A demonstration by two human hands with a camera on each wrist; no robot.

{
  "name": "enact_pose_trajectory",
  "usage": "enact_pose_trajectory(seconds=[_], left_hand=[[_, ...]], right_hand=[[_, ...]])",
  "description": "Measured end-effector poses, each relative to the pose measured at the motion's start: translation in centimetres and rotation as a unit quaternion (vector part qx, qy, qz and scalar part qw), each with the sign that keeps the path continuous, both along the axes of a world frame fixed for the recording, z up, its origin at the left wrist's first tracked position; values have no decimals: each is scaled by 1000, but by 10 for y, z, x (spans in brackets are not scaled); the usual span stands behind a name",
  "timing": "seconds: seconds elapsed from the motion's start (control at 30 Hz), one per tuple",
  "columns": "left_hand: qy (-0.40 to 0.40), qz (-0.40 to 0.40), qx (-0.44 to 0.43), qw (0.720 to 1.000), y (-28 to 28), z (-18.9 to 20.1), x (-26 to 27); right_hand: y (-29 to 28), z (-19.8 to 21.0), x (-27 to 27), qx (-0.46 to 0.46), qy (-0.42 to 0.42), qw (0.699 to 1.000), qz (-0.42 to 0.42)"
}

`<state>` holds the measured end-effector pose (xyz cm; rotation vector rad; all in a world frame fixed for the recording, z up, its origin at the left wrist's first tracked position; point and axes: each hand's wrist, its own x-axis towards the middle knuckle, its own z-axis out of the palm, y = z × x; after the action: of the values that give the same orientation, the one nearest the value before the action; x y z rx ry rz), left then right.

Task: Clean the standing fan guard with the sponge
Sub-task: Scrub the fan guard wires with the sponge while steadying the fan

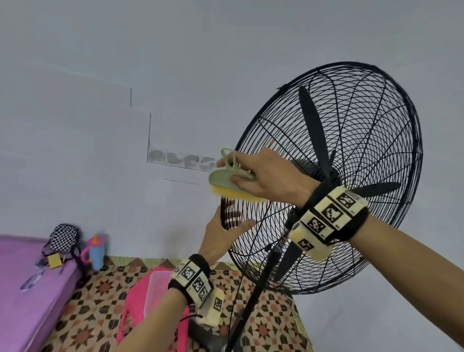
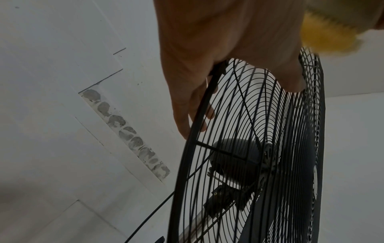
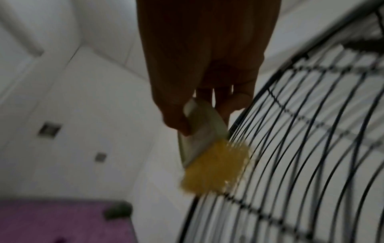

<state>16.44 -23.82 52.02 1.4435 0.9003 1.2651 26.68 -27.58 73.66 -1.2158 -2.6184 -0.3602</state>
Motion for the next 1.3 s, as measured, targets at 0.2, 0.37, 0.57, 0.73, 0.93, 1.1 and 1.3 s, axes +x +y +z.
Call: enact_pose_trajectory(seconds=[0.2, 0.37, 0.57, 0.73, 0.93, 1.1, 1.3], left_hand=[[-2, -4, 0, 1000, 0, 2, -2], [5, 1, 5, 1000, 1, 1, -2], [4, 0, 6, 1000, -3, 4, 0], [12, 1, 4, 1000, -3, 4, 0], [18, 4, -5, 1000, -5, 6, -2], [17, 3, -6, 1000, -6, 7, -1], [24, -40, -25, 999, -2, 12, -10]], right_hand=[[-14, 11, 18, 52, 33, 997, 46], [-15, -25, 58, 65, 0, 993, 101], [-30, -25, 90, 176, 59, 977, 102], [-25, -45, 81, 140, 29, 982, 123], [-31, -39, 100, 209, 70, 973, 74], [-30, -56, 103, 149, 10, 984, 96], [-40, -57, 141, 176, 164, 969, -55]])
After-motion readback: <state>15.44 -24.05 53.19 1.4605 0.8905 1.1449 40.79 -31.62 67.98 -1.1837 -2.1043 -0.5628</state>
